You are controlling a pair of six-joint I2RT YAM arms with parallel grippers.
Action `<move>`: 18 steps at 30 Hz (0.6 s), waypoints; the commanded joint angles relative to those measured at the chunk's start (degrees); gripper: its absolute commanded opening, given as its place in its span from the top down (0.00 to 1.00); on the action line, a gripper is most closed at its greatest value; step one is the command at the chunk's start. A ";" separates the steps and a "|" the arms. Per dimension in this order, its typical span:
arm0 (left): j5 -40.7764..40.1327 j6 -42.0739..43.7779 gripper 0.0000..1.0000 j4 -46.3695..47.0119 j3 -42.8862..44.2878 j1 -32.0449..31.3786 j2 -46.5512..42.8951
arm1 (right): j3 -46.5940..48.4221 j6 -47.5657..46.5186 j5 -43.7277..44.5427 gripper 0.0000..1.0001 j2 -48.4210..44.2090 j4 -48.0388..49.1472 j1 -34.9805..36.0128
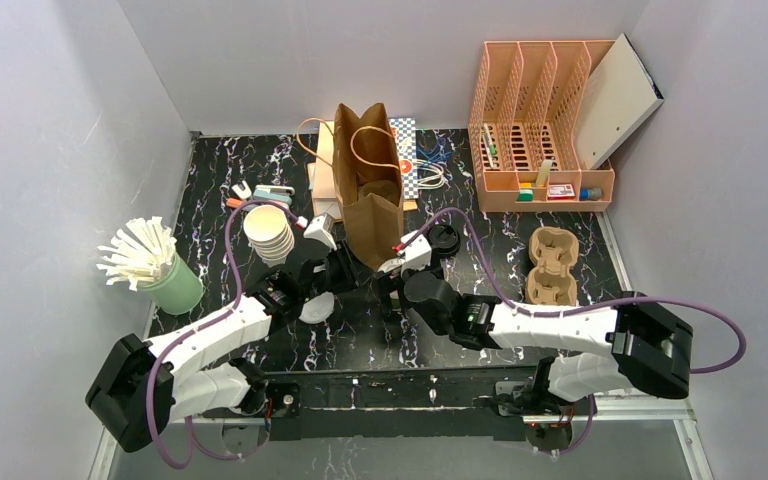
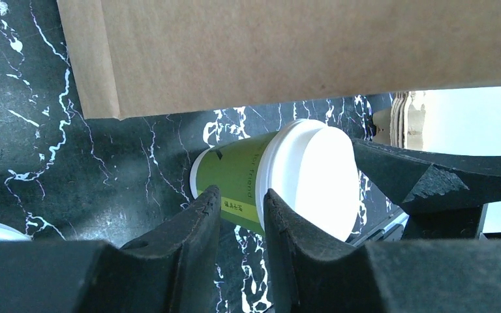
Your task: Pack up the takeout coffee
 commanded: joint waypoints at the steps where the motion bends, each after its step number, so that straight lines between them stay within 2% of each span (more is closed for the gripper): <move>1: -1.04 1.53 0.71 -2.49 1.77 0.01 -0.27 | 3.01 2.37 -0.67 0.02 0.98 -10.78 0.42; 18: -1.64 1.41 0.69 -3.99 1.77 0.02 -2.39 | 14.83 3.50 -2.05 0.02 2.72 -22.80 -0.36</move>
